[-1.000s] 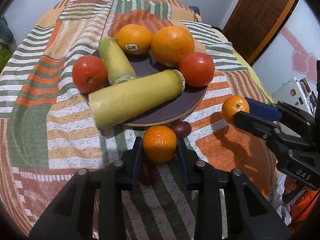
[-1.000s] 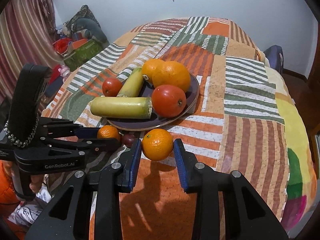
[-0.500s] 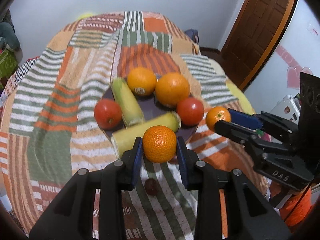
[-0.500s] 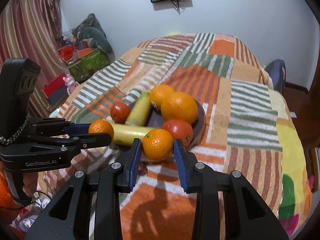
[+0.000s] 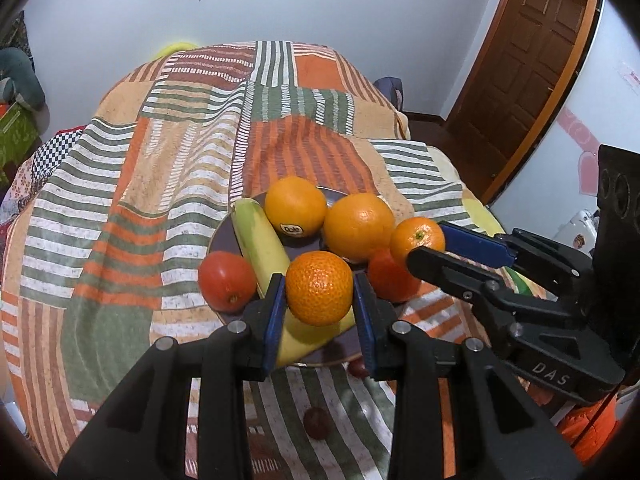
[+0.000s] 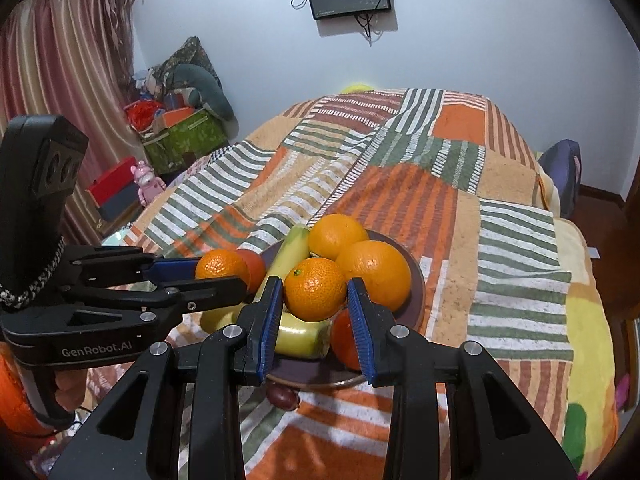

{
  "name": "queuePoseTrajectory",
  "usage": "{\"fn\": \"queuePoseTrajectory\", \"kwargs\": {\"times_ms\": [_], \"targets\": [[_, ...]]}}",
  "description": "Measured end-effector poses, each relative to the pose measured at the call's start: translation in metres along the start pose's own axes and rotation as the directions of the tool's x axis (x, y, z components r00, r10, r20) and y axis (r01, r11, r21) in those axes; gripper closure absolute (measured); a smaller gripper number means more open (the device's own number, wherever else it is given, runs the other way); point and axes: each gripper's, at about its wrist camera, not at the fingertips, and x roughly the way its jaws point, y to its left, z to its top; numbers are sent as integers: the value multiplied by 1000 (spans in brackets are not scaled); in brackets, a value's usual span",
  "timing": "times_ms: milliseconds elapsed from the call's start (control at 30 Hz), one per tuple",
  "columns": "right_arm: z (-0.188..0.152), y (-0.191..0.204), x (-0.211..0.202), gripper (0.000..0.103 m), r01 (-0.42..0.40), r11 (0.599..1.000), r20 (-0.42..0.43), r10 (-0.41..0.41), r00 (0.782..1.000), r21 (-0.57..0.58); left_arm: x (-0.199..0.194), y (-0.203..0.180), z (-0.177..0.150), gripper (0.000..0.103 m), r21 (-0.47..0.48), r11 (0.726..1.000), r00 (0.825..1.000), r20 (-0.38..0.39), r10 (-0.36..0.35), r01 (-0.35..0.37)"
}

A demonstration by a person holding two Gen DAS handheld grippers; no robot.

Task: Organize fruits
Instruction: 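Carry the mandarin onto the plate with the left tool while the right tool carries its mandarin there, then open both tools and lift them away from the plate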

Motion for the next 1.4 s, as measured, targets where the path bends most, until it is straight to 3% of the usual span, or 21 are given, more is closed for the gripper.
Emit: {"fn": "queuePoseTrajectory", "kwargs": {"times_ms": [300,800,967,1400], "targets": [[0,-5,28,72,-7,1000,-54,7,999,-8,26,12,6,70,-22,1000,999,-32,-7,6],[-2,-9,41,72,3,1000,-87,-2,996,3,46,12,5,70,-3,1000,998,-61,16,-16],[0,-10,37,71,7,1000,-81,-7,997,2,40,12,6,65,-4,1000,999,-48,15,-15],[-1,-3,4,71,34,999,-40,-34,999,-12,2,9,-6,65,7,998,998,-6,56,-56]]}}
